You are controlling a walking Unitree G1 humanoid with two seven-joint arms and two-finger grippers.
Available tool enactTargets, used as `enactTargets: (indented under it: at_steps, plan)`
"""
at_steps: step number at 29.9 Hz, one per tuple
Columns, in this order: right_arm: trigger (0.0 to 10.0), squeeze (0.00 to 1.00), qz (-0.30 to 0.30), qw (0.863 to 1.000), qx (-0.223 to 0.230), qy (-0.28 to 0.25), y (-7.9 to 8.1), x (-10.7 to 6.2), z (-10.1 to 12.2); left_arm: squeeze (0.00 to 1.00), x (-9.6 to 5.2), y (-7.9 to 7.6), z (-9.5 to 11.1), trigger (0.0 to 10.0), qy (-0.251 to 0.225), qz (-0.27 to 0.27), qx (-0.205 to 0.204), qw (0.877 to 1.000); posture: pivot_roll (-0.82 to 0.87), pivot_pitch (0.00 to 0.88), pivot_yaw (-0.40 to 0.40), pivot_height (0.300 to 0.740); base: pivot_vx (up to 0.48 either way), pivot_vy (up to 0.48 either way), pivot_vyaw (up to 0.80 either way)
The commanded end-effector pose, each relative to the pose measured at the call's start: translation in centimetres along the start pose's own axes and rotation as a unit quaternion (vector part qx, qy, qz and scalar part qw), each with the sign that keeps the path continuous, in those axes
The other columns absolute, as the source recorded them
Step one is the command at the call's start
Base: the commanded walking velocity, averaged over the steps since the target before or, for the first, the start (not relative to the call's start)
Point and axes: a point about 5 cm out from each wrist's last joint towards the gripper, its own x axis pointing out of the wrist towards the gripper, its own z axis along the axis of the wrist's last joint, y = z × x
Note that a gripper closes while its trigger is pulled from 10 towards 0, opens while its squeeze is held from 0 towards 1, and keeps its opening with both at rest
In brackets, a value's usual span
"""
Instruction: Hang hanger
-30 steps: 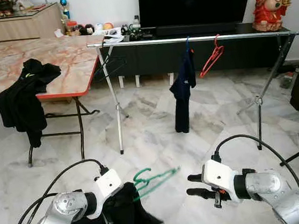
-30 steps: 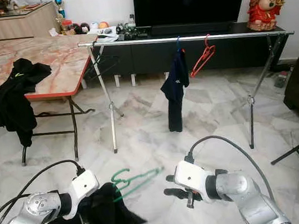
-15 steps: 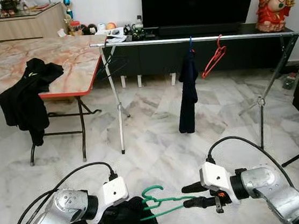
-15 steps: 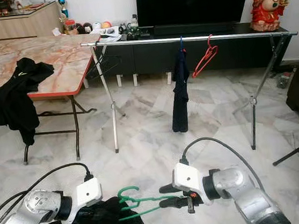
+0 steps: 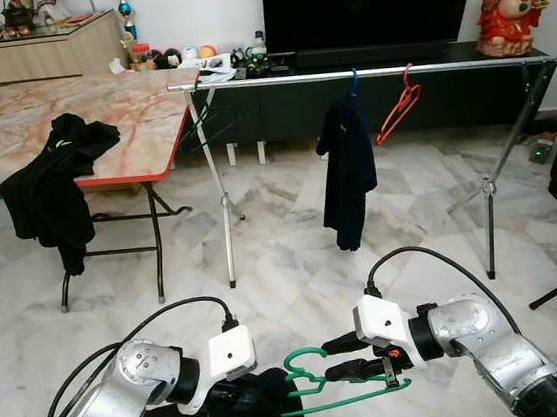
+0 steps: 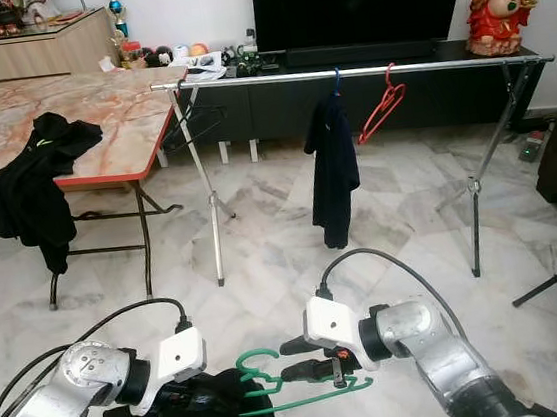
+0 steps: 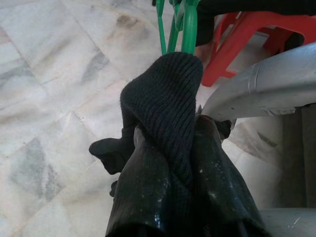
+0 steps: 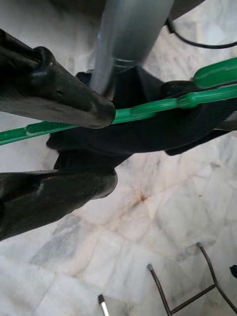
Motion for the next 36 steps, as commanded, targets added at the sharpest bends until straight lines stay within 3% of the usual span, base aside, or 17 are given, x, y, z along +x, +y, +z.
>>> enactTargets:
  at_steps: [1, 14, 24, 36]
  plan:
    - [10.0, 0.0, 0.002, 1.0, -0.018, 0.007, -0.3, 0.4, 0.5, 0.0, -0.4, 0.0, 0.7, 10.0, -0.006, -0.004, 0.014, 1.0, 0.05, 0.0, 0.032, 0.74, 0.0, 0.0, 0.0]
    - [10.0, 0.0, -0.025, 0.999, -0.031, 0.003, -1.0, 1.4, 0.8, 0.0, -0.8, -0.4, 1.8, 10.0, -0.017, -0.029, 0.017, 0.999, 0.07, 0.0, 0.039, 0.74, 0.0, 0.0, 0.0]
    - [10.0, 0.0, 0.064, 0.997, -0.029, -0.016, 0.5, 2.1, 1.1, 0.0, -1.2, -0.4, 1.8, 10.0, -0.014, -0.032, 0.012, 0.999, 0.08, 0.0, 0.05, 0.74, 0.0, 0.0, 0.0]
    - [10.0, 0.0, 0.094, 0.995, -0.019, -0.029, 1.2, 1.7, 1.1, 0.0, -1.2, -0.6, 1.6, 10.0, -0.009, -0.035, 0.008, 0.999, 0.08, 0.011, 0.057, 0.74, 0.0, 0.0, 0.0]
